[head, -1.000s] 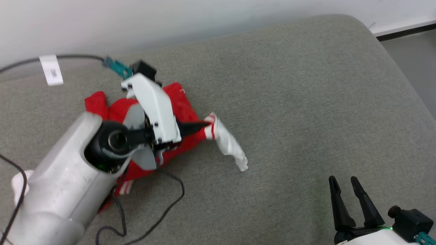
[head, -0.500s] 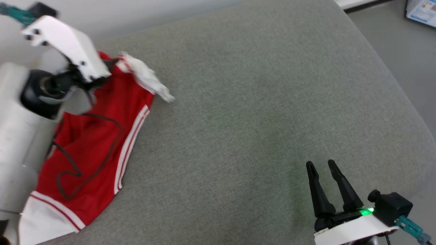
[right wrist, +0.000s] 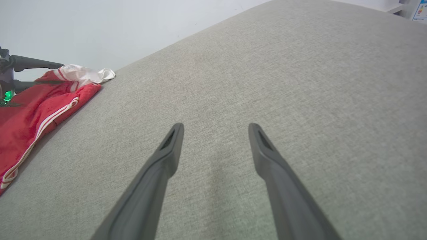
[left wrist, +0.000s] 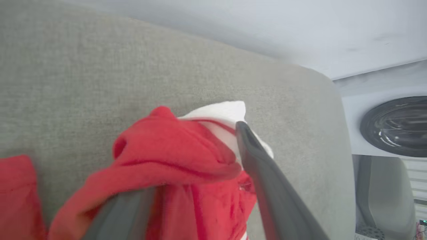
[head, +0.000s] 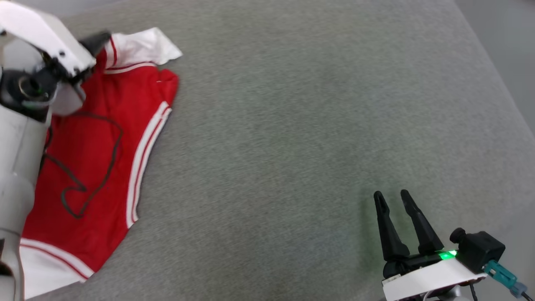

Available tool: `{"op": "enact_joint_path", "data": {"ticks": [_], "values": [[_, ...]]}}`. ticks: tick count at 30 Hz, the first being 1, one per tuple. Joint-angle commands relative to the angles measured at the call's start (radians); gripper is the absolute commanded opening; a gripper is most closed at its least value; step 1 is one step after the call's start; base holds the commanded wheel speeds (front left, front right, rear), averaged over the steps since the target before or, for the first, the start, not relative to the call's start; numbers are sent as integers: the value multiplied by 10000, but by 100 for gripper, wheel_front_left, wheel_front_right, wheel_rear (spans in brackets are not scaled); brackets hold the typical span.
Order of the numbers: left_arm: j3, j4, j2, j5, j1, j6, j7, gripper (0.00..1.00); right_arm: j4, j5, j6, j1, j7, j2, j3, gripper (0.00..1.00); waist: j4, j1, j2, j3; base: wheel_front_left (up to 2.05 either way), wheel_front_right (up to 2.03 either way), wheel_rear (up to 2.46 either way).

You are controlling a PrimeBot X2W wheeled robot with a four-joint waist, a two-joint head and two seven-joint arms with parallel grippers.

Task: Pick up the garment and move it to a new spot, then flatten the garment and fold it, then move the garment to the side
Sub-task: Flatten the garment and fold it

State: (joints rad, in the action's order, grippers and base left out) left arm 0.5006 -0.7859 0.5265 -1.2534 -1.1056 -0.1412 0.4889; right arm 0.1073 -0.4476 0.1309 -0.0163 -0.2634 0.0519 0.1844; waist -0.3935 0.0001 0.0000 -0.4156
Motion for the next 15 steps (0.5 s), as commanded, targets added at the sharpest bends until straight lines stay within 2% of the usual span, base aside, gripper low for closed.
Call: {"op": "enact_joint_path", "data": {"ticks": [1, 8, 12, 15], "values": [[-73, -46, -55, -66, -220, 83, -93, 100, 13, 51, -4, -121, -18, -18, -23, 100, 319, -1, 0, 154, 0, 0, 0], [-296, 27, -411, -182, -433, 1155, -910, 100, 186, 125, -4, 49, -18, 232, -140, 100, 1417, -1, 0, 981, 0, 0, 0], [-235, 318, -524, -503, 108, 1562, -481, 100, 327, 44, -4, 231, -16, 421, -136, 100, 1981, -1, 0, 1517, 0, 0, 0], [-231, 835, -550, -694, 561, 1659, -371, 100, 379, -12, -4, 390, -18, 575, -147, 100, 2386, -1, 0, 1875, 0, 0, 0]]}}
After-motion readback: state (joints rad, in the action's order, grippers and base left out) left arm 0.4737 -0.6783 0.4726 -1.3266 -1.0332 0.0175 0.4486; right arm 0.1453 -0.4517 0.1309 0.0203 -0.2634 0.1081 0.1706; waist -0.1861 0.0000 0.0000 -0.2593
